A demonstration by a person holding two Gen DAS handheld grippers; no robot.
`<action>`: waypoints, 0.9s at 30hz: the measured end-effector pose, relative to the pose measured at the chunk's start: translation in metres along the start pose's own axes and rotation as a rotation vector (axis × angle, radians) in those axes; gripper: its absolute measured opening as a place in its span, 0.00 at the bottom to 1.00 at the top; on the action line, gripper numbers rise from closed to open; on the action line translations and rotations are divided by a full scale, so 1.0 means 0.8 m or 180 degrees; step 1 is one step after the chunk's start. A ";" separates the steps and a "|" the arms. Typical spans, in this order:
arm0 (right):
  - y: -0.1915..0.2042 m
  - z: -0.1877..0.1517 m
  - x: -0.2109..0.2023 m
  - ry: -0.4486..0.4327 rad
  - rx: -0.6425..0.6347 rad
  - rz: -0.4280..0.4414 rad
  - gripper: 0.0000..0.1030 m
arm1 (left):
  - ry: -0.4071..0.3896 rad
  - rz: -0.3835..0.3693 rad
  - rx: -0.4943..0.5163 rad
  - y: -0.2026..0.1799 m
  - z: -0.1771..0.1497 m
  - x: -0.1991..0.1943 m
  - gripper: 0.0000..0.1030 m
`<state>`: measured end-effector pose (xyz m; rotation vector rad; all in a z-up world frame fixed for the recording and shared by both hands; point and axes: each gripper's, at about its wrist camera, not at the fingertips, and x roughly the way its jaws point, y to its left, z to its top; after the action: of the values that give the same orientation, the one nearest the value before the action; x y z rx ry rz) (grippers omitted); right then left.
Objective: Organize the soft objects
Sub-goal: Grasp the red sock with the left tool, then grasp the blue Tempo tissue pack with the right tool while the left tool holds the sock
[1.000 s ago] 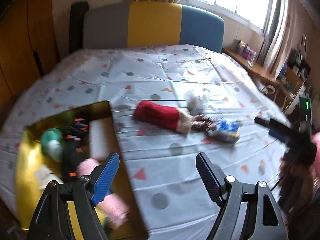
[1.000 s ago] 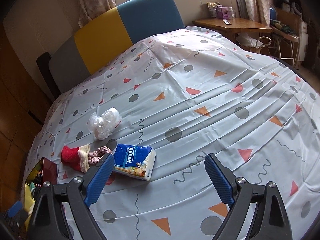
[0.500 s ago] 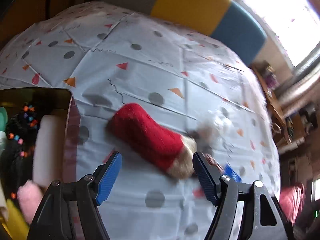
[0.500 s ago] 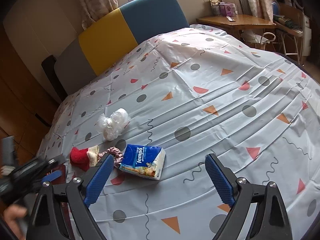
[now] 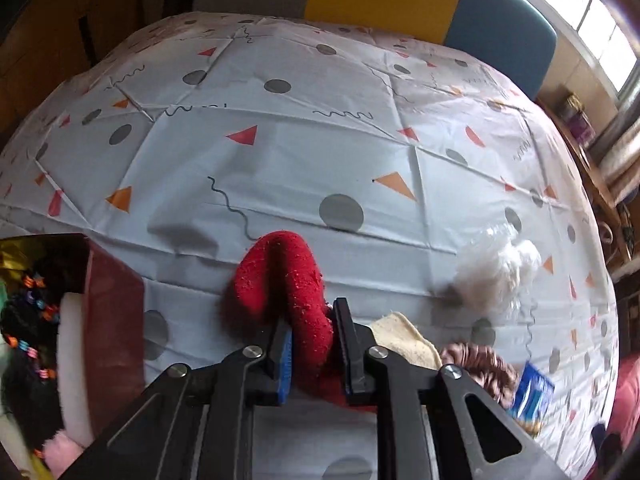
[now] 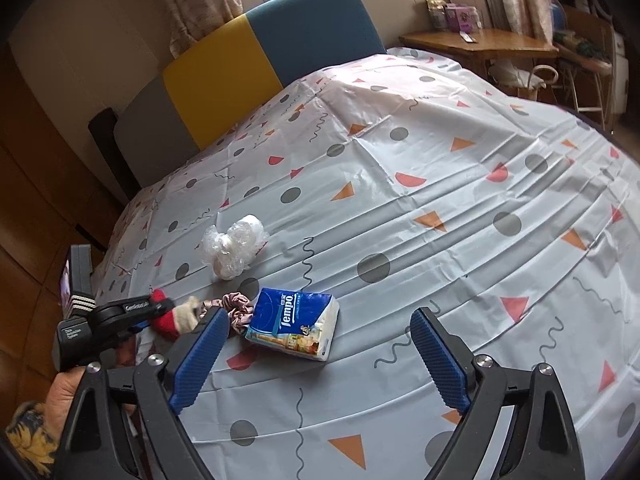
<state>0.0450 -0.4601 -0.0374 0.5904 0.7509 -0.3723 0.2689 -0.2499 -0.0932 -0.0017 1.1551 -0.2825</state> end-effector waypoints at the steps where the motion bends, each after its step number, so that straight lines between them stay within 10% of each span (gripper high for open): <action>1: 0.001 0.000 -0.001 -0.0009 -0.0016 -0.0008 0.89 | -0.0046 -0.0014 0.0088 -0.002 -0.005 -0.011 0.13; 17: -0.042 -0.001 -0.002 0.0094 0.0491 0.0018 0.88 | -0.0137 -0.0294 0.1503 -0.044 -0.219 -0.115 0.15; 27: -0.009 -0.016 0.025 0.0407 -0.0004 0.0059 0.88 | -0.0462 -0.0283 0.1816 -0.041 -0.264 -0.100 0.18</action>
<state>0.0485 -0.4598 -0.0617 0.6238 0.8674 -0.3192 0.0412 -0.2334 -0.1027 0.4224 0.9002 -0.6724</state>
